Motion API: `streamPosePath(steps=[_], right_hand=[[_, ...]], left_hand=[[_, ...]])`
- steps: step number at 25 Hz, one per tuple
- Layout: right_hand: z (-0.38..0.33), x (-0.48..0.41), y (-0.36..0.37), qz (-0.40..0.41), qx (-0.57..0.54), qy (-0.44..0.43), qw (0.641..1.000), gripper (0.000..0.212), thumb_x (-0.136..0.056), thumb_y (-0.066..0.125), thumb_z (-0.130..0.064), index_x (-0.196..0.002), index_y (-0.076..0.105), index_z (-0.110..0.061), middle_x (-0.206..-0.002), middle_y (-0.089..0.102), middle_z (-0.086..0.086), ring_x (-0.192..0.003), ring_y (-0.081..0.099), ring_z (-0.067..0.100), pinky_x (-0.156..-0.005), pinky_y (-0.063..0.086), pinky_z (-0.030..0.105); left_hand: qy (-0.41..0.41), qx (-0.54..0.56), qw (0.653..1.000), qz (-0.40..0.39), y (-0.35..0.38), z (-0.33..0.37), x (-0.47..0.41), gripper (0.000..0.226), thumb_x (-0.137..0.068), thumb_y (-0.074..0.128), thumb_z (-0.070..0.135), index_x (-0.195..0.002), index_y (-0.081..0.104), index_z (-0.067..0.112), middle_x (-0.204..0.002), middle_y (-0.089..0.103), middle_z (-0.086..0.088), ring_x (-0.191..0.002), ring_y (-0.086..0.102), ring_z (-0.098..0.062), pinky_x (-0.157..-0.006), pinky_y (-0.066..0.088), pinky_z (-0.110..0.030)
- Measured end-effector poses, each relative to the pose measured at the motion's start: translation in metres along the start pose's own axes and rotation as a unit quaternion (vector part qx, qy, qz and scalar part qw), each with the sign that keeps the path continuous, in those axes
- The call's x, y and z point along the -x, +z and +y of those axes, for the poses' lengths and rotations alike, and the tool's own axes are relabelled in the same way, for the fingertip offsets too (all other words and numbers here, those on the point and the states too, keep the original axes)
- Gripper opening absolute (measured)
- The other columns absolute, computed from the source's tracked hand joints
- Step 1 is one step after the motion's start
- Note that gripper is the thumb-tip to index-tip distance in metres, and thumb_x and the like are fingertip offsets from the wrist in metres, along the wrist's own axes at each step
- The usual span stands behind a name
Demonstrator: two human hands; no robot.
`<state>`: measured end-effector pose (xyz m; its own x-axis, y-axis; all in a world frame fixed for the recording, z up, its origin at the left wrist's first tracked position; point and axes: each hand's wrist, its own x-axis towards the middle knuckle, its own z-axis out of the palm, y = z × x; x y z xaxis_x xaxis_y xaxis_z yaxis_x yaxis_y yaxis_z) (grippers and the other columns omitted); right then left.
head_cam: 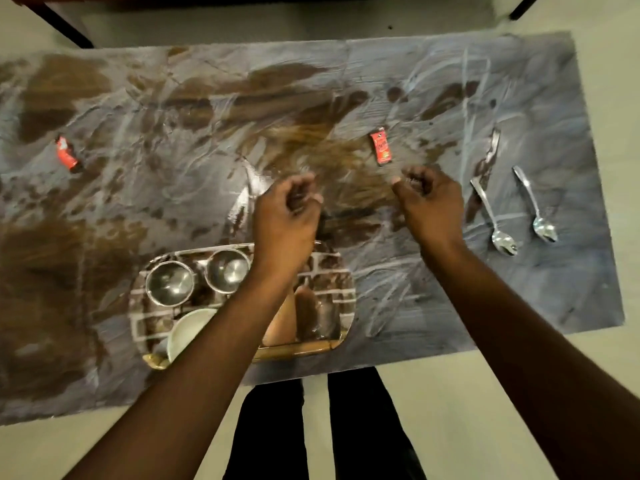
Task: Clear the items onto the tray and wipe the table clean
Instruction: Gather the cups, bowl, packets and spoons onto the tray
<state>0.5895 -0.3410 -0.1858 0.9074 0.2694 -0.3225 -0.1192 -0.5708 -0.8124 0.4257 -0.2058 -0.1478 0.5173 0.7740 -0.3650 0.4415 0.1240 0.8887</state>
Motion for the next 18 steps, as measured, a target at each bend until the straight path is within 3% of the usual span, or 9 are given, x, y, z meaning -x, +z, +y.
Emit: streamPosePath(steps=[5,8,10,12,16,18], right_hand=[[-0.008,-0.086,0.001,-0.046,0.043,-0.025,0.998,0.028,-0.091,0.076,-0.018,-0.118,0.076,-0.011,-0.110,0.079,0.008,-0.103,0.077,0.024,-0.097,0.063,0.049],[-0.011,-0.111,0.017,-0.101,0.082,-0.041,0.991,0.025,-0.090,0.075,-0.012,-0.115,0.076,-0.005,-0.102,0.080,0.010,-0.095,0.078,0.024,-0.089,0.065,0.047],[-0.011,-0.119,0.025,-0.116,0.107,-0.045,0.987,0.023,-0.089,0.077,-0.014,-0.111,0.077,-0.009,-0.098,0.080,0.007,-0.091,0.078,0.021,-0.087,0.065,0.044],[-0.011,-0.120,0.029,-0.134,0.101,-0.037,0.985,0.021,-0.086,0.082,-0.015,-0.106,0.078,-0.012,-0.095,0.081,0.005,-0.088,0.079,0.019,-0.083,0.067,0.041],[-0.013,-0.096,0.029,-0.177,-0.010,0.015,0.984,0.010,-0.084,0.086,-0.012,-0.089,0.079,-0.016,-0.081,0.082,0.000,-0.077,0.080,0.016,-0.068,0.066,0.035],[-0.013,-0.070,0.027,-0.184,-0.070,0.039,0.980,0.008,-0.086,0.084,-0.010,-0.092,0.081,-0.016,-0.080,0.082,-0.001,-0.071,0.079,0.010,-0.060,0.060,0.026]], left_hand=[[-0.119,0.060,0.990,-0.039,0.092,0.010,-0.074,0.039,-0.098,0.064,0.001,-0.137,0.067,0.006,-0.115,0.073,-0.004,-0.106,0.069,-0.019,-0.102,0.056,-0.038],[-0.185,0.089,0.978,-0.033,0.123,0.008,-0.098,0.034,-0.096,0.055,-0.008,-0.127,0.069,-0.001,-0.100,0.073,-0.009,-0.095,0.063,-0.020,-0.088,0.053,-0.036],[-0.194,0.110,0.974,-0.031,0.136,0.010,-0.103,0.033,-0.096,0.054,-0.010,-0.122,0.073,-0.001,-0.098,0.078,-0.010,-0.090,0.069,-0.018,-0.085,0.055,-0.032],[-0.192,0.115,0.974,-0.028,0.143,0.014,-0.102,0.036,-0.095,0.056,-0.009,-0.122,0.075,0.004,-0.106,0.081,-0.009,-0.099,0.077,-0.023,-0.094,0.062,-0.037],[-0.172,0.112,0.979,0.012,0.132,0.016,-0.084,0.036,-0.097,0.060,-0.005,-0.130,0.072,0.004,-0.117,0.080,-0.012,-0.106,0.077,-0.023,-0.100,0.062,-0.048],[-0.149,0.104,0.983,0.030,0.114,0.014,-0.058,0.035,-0.098,0.062,-0.002,-0.131,0.073,0.006,-0.118,0.080,-0.010,-0.107,0.077,-0.023,-0.100,0.062,-0.048]])
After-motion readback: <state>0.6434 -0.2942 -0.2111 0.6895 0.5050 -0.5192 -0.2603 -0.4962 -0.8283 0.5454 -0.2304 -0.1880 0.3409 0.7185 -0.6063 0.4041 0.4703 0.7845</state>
